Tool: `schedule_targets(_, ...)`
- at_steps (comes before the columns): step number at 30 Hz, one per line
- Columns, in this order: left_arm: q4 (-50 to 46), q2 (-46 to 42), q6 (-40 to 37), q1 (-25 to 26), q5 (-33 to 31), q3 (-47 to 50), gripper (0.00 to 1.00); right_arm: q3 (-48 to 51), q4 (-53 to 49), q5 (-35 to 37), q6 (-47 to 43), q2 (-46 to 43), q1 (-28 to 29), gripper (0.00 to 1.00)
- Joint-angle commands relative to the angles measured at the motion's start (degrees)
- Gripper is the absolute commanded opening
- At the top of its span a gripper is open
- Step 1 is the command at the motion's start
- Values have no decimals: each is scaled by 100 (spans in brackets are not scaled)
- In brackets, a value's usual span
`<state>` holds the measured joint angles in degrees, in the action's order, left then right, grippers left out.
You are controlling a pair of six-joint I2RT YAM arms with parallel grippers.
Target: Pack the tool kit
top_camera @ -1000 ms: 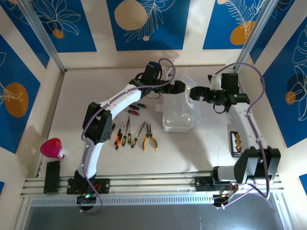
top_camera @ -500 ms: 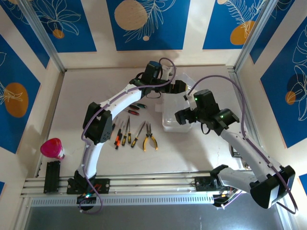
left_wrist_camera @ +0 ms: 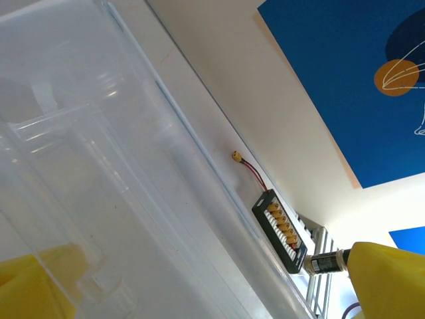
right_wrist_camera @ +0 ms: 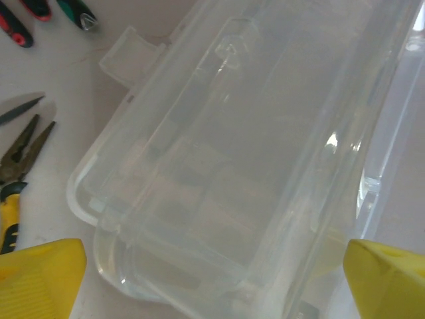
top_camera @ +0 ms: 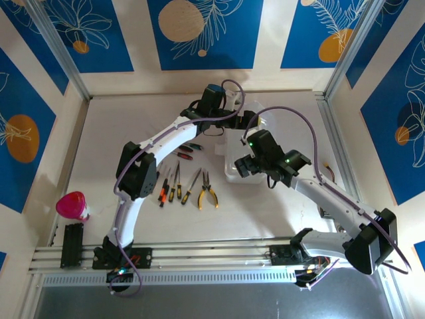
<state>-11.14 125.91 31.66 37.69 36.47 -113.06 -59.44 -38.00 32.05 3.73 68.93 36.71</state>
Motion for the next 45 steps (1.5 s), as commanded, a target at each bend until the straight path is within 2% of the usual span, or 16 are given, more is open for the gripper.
schedule_targets(1,126,39,9,115,195,-237,100,65,169,765,196,131,60,99)
schedule_targets(5,-33,-21,-141,119,147,-230,100,127,269,1255,207,200,47,100)
schedule_targets(11,-430,-362,-556,-108,-75,31,100,137,380,1189,223,157,38,96)
schedule_targets(20,-612,-1337,-828,-928,-472,1509,100,82,372,1163,198,96,38,94)
schedule_targets(25,-1315,-1343,-1274,-936,-1204,1896,100,73,385,1109,229,77,14,93)
schedule_targets(30,-1958,-900,-1568,-743,-1893,1657,100,73,458,1005,248,68,-30,93)
schedule_targets(36,-1939,-446,-1514,-533,-1765,1345,100,65,460,944,269,43,-94,92)
schedule_targets(45,-1569,-138,-1203,-496,-1375,1330,100,73,486,790,279,4,-190,92)
